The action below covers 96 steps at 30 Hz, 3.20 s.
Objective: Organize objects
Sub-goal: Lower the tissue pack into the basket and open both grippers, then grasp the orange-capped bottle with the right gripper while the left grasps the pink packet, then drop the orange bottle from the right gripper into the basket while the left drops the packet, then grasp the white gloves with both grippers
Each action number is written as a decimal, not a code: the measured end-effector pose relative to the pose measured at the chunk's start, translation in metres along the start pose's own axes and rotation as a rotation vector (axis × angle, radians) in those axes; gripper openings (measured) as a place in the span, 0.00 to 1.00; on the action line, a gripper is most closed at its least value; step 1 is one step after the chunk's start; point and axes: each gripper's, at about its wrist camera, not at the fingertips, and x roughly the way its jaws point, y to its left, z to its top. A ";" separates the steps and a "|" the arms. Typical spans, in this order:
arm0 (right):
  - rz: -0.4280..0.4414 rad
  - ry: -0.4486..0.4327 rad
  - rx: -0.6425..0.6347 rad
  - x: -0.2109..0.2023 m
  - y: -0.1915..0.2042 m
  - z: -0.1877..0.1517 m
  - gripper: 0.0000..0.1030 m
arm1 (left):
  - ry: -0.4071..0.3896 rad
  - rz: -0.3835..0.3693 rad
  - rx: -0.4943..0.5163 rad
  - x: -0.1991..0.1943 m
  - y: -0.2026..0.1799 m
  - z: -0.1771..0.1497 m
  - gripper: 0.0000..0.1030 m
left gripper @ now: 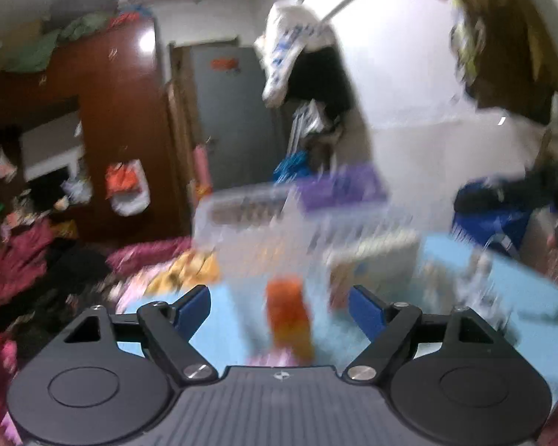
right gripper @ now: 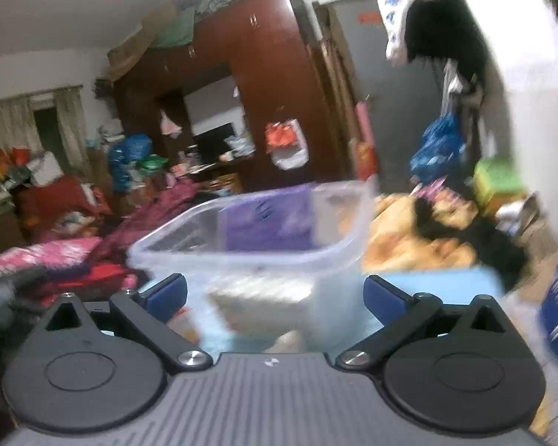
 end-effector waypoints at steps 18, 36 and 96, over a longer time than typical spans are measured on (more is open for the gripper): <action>0.006 0.242 -0.094 0.138 0.116 -0.032 0.63 | 0.129 0.020 -0.034 0.029 0.010 -0.031 0.82; -0.009 0.148 -0.092 0.065 0.072 -0.030 0.46 | 0.028 -0.006 -0.038 0.018 0.006 -0.036 0.49; -0.158 -0.012 0.109 -0.022 -0.063 -0.043 0.90 | 0.044 -0.200 -0.145 0.043 -0.052 0.029 0.86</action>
